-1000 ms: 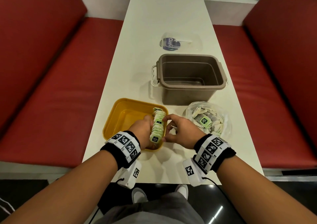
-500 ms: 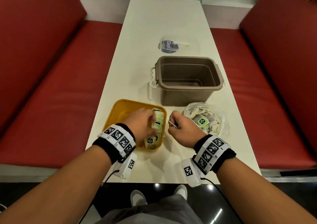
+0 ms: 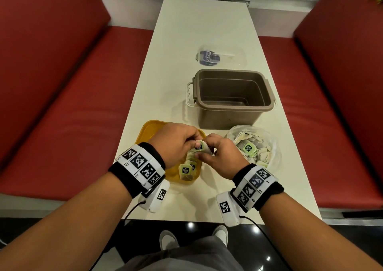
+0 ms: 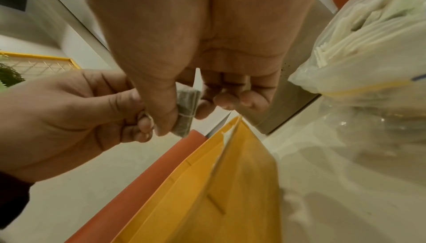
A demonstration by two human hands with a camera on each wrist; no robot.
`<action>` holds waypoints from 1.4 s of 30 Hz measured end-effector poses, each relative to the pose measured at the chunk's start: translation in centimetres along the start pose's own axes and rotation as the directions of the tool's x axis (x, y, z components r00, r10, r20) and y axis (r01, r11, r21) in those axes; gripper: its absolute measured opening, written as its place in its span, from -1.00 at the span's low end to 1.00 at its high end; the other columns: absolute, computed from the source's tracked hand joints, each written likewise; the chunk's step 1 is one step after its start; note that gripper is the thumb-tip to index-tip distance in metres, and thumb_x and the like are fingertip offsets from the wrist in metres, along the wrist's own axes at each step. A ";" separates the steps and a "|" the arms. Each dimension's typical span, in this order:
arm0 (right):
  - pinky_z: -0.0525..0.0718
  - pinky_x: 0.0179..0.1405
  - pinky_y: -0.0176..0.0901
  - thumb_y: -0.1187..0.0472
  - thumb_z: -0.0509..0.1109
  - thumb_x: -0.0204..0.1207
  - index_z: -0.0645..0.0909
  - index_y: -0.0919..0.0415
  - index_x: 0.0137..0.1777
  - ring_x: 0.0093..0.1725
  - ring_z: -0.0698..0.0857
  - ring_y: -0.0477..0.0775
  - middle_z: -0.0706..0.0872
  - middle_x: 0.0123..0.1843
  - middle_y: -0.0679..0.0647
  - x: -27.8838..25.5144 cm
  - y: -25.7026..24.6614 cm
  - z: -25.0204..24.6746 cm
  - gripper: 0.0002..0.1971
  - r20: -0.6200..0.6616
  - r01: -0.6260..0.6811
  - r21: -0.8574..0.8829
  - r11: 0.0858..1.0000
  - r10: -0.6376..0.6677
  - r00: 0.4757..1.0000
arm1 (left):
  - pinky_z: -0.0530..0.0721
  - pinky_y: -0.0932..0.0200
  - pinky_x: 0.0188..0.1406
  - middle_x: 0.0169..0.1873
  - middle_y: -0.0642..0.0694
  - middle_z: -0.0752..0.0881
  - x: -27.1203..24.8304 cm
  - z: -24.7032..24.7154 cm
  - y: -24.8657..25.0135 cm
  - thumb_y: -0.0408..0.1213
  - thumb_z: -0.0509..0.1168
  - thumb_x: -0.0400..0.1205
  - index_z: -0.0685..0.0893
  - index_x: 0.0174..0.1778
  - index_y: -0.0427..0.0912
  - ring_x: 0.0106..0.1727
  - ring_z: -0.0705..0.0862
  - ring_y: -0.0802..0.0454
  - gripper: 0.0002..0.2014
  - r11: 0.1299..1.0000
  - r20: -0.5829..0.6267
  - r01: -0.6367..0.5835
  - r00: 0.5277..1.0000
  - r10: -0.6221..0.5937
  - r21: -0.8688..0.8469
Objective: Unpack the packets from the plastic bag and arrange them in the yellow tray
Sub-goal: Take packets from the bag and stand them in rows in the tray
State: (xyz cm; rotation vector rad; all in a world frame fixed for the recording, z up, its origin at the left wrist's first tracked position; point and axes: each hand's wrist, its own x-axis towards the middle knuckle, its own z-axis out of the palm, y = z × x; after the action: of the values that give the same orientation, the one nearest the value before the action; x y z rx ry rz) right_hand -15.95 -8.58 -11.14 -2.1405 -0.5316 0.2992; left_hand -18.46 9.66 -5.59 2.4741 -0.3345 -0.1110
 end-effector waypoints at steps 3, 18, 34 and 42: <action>0.49 -0.26 -0.20 0.07 0.63 0.41 0.63 0.01 -0.13 -0.29 0.50 -0.14 0.55 -0.22 -0.08 0.1 0.1 0.3 -0.80 0.009 -0.031 -0.065 0.997 0.032 0.999 | 0.49 0.28 -0.13 -0.20 0.09 0.72 -0.2 -0.5 -0.2 -0.21 0.39 0.62 0.74 -0.04 -0.03 -0.14 0.63 0.11 -0.95 0.995 0.048 0.055 0.997 -0.059 0.080; 0.53 -0.17 -0.25 0.15 0.49 0.55 0.39 0.04 0.49 -0.24 0.63 -0.17 0.70 -0.17 -0.10 -0.2 1.6 1.2 -0.46 0.152 -0.169 -0.132 0.977 0.188 0.970 | 0.63 0.17 -0.10 -0.17 0.04 0.70 -0.8 4.1 -3.4 -0.12 0.53 0.48 0.62 -0.15 0.08 -0.06 0.68 0.01 -0.81 0.873 0.261 0.379 0.848 -0.461 0.308; 0.55 -0.12 -0.23 0.15 0.51 0.53 0.37 0.04 0.54 -0.19 0.65 -0.09 0.72 -0.20 -0.08 -0.3 1.6 1.2 -0.39 0.156 -0.185 -0.114 0.976 0.202 0.967 | 0.74 0.02 -0.02 -0.10 -0.08 0.73 -0.4 5.9 -2.5 -0.10 0.65 0.28 0.49 0.10 -0.11 -0.09 0.72 -0.07 -0.41 0.857 0.260 0.488 0.816 -0.516 0.168; 0.49 -0.19 -0.30 0.13 0.50 0.54 0.34 0.06 0.57 -0.18 0.65 -0.10 0.72 -0.19 -0.10 -0.2 1.4 1.0 -0.37 0.171 -0.170 -0.142 0.975 0.193 0.966 | 0.71 0.04 -0.02 -0.02 -0.13 0.68 0.2 6.3 -2.1 -0.13 0.58 0.41 0.44 0.25 -0.16 -0.01 0.70 -0.12 -0.41 0.829 0.256 0.495 0.792 -0.554 0.261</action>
State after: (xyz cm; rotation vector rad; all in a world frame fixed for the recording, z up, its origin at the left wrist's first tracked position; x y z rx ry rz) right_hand -16.17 -8.72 -12.90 -2.3030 -0.4693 0.5841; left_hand -18.84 7.56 -11.86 2.6624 0.2449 -0.7596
